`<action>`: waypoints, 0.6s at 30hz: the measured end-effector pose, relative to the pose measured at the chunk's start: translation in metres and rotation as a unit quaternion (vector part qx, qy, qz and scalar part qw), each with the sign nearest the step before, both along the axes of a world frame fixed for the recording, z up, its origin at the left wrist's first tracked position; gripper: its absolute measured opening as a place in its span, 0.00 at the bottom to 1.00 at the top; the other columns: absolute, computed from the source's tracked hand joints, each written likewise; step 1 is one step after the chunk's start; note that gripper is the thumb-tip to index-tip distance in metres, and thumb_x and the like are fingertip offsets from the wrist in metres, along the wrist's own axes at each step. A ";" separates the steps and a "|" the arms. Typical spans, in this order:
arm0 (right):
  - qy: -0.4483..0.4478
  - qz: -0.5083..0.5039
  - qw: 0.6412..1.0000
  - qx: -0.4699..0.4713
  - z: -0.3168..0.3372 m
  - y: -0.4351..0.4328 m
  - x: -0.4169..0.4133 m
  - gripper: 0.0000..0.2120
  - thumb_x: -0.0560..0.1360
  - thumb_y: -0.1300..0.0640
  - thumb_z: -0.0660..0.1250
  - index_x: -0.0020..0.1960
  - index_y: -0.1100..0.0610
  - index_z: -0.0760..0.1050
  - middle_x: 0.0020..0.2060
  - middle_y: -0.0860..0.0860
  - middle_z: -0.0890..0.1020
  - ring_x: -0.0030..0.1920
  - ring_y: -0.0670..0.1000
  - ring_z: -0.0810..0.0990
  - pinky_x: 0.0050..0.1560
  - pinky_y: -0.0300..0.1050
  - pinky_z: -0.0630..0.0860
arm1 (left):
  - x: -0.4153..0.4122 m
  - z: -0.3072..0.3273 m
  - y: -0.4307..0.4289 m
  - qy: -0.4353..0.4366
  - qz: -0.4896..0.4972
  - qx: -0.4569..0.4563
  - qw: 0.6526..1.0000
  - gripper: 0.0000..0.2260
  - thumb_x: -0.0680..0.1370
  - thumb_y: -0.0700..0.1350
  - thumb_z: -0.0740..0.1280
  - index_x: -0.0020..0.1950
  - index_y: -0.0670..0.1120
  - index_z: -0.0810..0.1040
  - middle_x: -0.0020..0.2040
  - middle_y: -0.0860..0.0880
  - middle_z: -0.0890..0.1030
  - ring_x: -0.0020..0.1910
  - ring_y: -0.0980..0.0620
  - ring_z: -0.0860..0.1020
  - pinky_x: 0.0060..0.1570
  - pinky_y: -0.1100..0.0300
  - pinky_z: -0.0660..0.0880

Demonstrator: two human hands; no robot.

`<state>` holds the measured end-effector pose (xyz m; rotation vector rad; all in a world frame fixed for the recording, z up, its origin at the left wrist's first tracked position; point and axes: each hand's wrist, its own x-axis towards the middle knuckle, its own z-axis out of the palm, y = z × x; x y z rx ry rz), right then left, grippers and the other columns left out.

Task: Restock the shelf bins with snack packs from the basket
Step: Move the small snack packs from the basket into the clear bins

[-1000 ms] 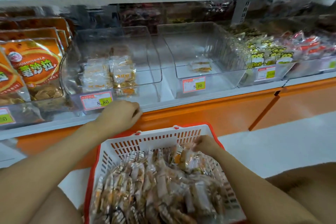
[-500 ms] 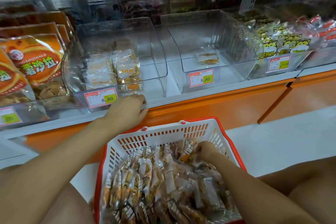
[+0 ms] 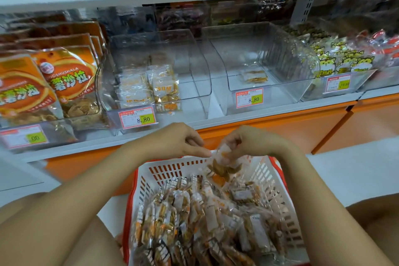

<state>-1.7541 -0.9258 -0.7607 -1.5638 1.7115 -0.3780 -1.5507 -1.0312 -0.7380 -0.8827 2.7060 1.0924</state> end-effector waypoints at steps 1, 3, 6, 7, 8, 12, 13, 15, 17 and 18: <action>-0.029 -0.002 0.999 -0.020 0.011 0.003 0.004 0.17 0.70 0.53 0.75 0.47 0.66 0.77 0.28 0.51 0.66 0.31 0.50 0.63 0.33 0.40 0.59 | 0.000 0.002 0.003 0.007 -0.006 0.002 1.000 0.18 0.70 0.60 0.70 0.55 0.52 0.82 0.45 0.60 0.82 0.43 0.67 0.79 0.45 0.70 0.76; -0.088 -0.016 0.995 -0.048 0.027 0.007 0.008 0.16 0.69 0.53 0.76 0.50 0.64 0.80 0.28 0.53 0.63 0.31 0.53 0.60 0.30 0.38 0.56 | 0.000 0.006 0.007 0.040 -0.009 0.008 0.999 0.14 0.73 0.58 0.69 0.52 0.52 0.83 0.41 0.57 0.83 0.38 0.65 0.78 0.39 0.72 0.73; -0.123 -0.054 0.987 -0.089 0.040 0.010 0.011 0.22 0.65 0.51 0.77 0.50 0.68 0.78 0.30 0.54 0.62 0.32 0.53 0.60 0.30 0.38 0.58 | 0.001 0.012 0.009 0.104 0.021 0.023 0.994 0.10 0.76 0.55 0.67 0.47 0.53 0.85 0.36 0.43 0.81 0.31 0.55 0.74 0.34 0.61 0.70; -0.131 -0.064 0.984 -0.103 0.044 0.009 0.013 0.22 0.64 0.50 0.76 0.48 0.67 0.79 0.30 0.55 0.62 0.32 0.53 0.61 0.31 0.39 0.58 | 0.002 0.015 0.008 0.125 0.032 0.016 0.991 0.09 0.76 0.54 0.68 0.45 0.52 0.85 0.33 0.44 0.79 0.30 0.56 0.72 0.33 0.61 0.67; -0.140 -0.068 0.981 -0.117 0.048 0.008 0.015 0.22 0.63 0.49 0.76 0.47 0.66 0.79 0.30 0.55 0.62 0.33 0.53 0.61 0.32 0.40 0.58 | 0.003 0.017 0.008 0.146 0.043 0.009 0.988 0.08 0.76 0.53 0.68 0.44 0.51 0.85 0.29 0.47 0.77 0.29 0.57 0.70 0.32 0.61 0.65; -0.185 -0.079 0.969 -0.143 0.061 -0.003 0.020 0.23 0.65 0.49 0.77 0.47 0.67 0.77 0.36 0.62 0.76 0.36 0.56 0.75 0.43 0.51 0.72 | 0.009 0.031 0.002 0.235 0.104 -0.014 0.966 0.08 0.77 0.48 0.68 0.39 0.49 0.83 0.25 0.49 0.68 0.26 0.54 0.64 0.29 0.63 0.62; -0.186 -0.072 0.970 -0.137 0.064 -0.005 0.019 0.21 0.65 0.49 0.78 0.47 0.63 0.79 0.42 0.66 0.80 0.41 0.60 0.78 0.49 0.55 0.73 | 0.011 0.035 -0.001 0.258 0.119 -0.012 0.959 0.08 0.77 0.48 0.68 0.40 0.49 0.83 0.26 0.46 0.72 0.26 0.51 0.66 0.30 0.63 0.65; -0.166 -0.064 0.974 -0.137 0.073 -0.009 0.020 0.15 0.64 0.48 0.78 0.43 0.57 0.81 0.44 0.65 0.82 0.44 0.61 0.80 0.50 0.54 0.73 | 0.016 0.043 -0.008 0.285 0.141 -0.012 0.948 0.09 0.78 0.47 0.66 0.42 0.48 0.84 0.29 0.42 0.77 0.27 0.53 0.70 0.31 0.68 0.69; -0.131 -0.072 0.974 -0.168 0.081 -0.017 0.020 0.07 0.67 0.54 0.76 0.36 0.54 0.79 0.33 0.53 0.82 0.40 0.54 0.81 0.43 0.45 0.76 | 0.020 0.050 -0.013 0.291 0.151 -0.032 0.944 0.11 0.79 0.45 0.64 0.44 0.43 0.84 0.25 0.52 0.74 0.24 0.61 0.69 0.27 0.74 0.65; -0.113 -0.081 0.972 -0.189 0.086 -0.022 0.022 0.07 0.68 0.56 0.76 0.36 0.52 0.78 0.29 0.48 0.80 0.37 0.50 0.81 0.40 0.43 0.76 | 0.022 0.052 -0.016 0.297 0.157 -0.051 0.941 0.12 0.80 0.45 0.64 0.44 0.40 0.84 0.26 0.54 0.75 0.25 0.61 0.71 0.28 0.74 0.65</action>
